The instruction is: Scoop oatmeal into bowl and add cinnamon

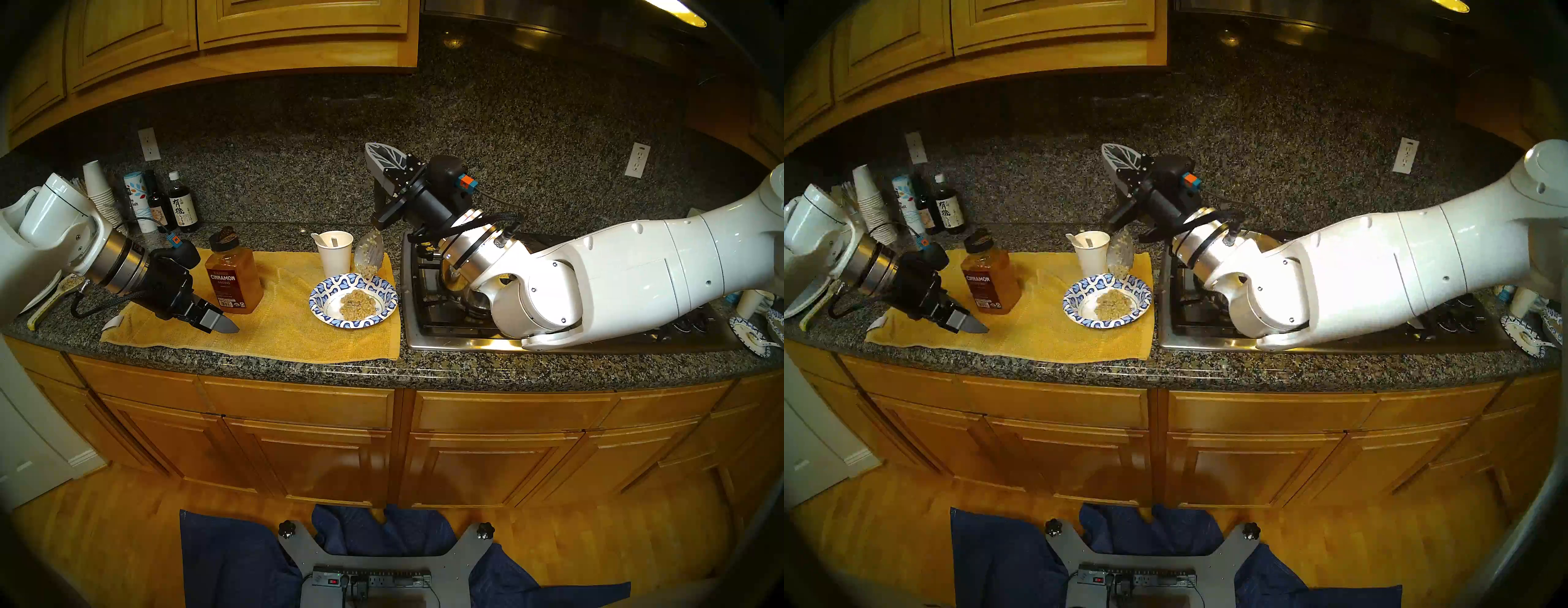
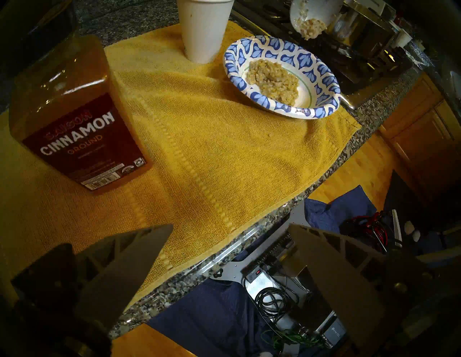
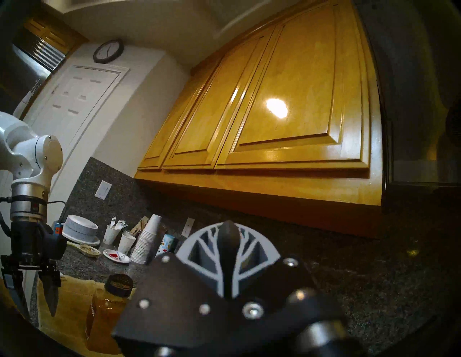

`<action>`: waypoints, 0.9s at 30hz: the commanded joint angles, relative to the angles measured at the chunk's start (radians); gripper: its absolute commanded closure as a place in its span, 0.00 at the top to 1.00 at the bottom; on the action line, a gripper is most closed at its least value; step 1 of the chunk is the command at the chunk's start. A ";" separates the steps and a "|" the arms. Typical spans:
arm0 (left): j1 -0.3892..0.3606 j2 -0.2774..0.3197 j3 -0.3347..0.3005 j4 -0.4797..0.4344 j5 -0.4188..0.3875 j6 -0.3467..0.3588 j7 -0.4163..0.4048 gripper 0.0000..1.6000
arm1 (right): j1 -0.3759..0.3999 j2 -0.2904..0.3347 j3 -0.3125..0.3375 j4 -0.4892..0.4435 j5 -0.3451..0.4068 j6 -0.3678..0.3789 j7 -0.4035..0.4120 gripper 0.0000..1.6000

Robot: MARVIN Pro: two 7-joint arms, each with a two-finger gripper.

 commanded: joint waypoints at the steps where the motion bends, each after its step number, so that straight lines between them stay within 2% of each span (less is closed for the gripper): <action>1: -0.028 -0.002 -0.027 0.002 -0.001 -0.002 0.001 1.00 | -0.004 0.070 0.091 0.004 -0.016 -0.001 -0.111 0.00; 2: -0.028 -0.002 -0.027 0.002 -0.001 -0.002 0.001 1.00 | -0.003 0.079 0.099 0.008 -0.013 -0.001 -0.095 0.00; 6: -0.028 -0.002 -0.027 0.002 -0.001 -0.002 0.001 1.00 | -0.009 0.109 0.132 0.017 -0.013 -0.001 -0.113 0.00; 7: -0.028 -0.002 -0.027 0.002 -0.001 -0.002 0.001 1.00 | -0.010 0.120 0.140 0.023 -0.010 -0.001 -0.091 0.00; 8: -0.028 -0.002 -0.027 0.002 -0.001 -0.002 0.001 1.00 | -0.013 0.125 0.147 0.025 -0.013 -0.001 -0.116 0.00; 14: -0.028 -0.002 -0.026 0.002 -0.001 -0.002 0.001 1.00 | -0.018 0.181 0.185 0.059 -0.004 -0.001 -0.115 0.00; 15: -0.028 -0.002 -0.026 0.002 -0.001 -0.002 0.001 1.00 | -0.019 0.195 0.190 0.066 0.001 -0.001 -0.093 0.00; 17: -0.028 -0.002 -0.026 0.002 -0.001 -0.002 0.001 1.00 | -0.020 0.212 0.198 0.076 -0.001 -0.001 -0.112 0.00; 19: -0.028 -0.002 -0.026 0.002 -0.001 -0.002 0.001 1.00 | -0.023 0.230 0.203 0.094 0.005 -0.001 -0.092 0.00; 27: -0.028 -0.002 -0.026 0.002 -0.001 -0.002 0.001 1.00 | -0.027 0.328 0.217 0.137 0.009 -0.001 -0.107 0.00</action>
